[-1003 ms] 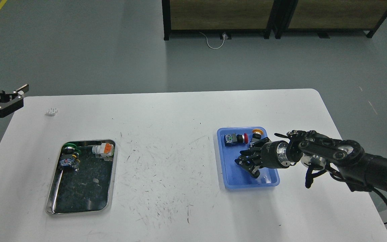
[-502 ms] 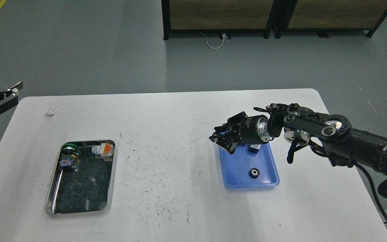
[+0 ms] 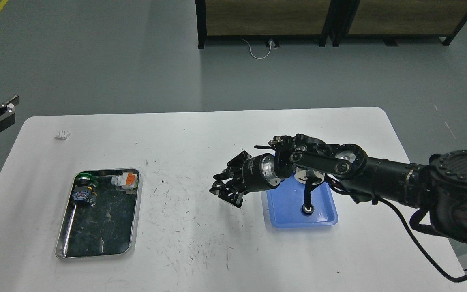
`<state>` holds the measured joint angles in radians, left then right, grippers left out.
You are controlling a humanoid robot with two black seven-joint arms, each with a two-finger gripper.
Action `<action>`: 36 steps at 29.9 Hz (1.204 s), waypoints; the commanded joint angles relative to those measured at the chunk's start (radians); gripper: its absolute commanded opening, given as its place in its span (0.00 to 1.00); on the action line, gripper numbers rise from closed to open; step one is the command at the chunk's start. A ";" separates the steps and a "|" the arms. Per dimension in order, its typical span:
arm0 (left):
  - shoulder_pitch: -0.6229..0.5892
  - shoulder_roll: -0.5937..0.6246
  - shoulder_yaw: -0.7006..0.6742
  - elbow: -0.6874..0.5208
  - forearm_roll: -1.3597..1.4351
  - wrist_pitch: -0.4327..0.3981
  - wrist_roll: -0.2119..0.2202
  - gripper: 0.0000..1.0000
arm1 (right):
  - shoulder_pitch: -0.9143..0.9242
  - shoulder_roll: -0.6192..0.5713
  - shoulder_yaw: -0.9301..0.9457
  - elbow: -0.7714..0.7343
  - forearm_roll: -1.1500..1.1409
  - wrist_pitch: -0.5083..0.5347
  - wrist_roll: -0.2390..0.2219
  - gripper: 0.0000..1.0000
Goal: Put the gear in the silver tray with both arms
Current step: 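Lift the black gear out of the blue tray with the right gripper, then carry the gear toward the silver tray and set it on the table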
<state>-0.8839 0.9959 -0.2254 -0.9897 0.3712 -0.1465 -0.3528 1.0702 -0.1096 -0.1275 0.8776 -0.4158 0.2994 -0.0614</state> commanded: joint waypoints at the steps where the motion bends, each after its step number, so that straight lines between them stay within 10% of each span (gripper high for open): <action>1: 0.002 0.000 0.000 0.000 -0.002 0.008 0.000 0.97 | 0.004 0.053 -0.033 -0.019 0.000 0.001 0.000 0.20; 36: 0.013 0.000 -0.022 0.000 -0.037 0.028 0.001 0.97 | -0.033 0.110 -0.029 -0.147 0.159 0.061 0.051 0.28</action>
<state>-0.8713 0.9957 -0.2465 -0.9896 0.3559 -0.1208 -0.3528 1.0627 0.0000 -0.1902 0.7258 -0.3135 0.3202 -0.0143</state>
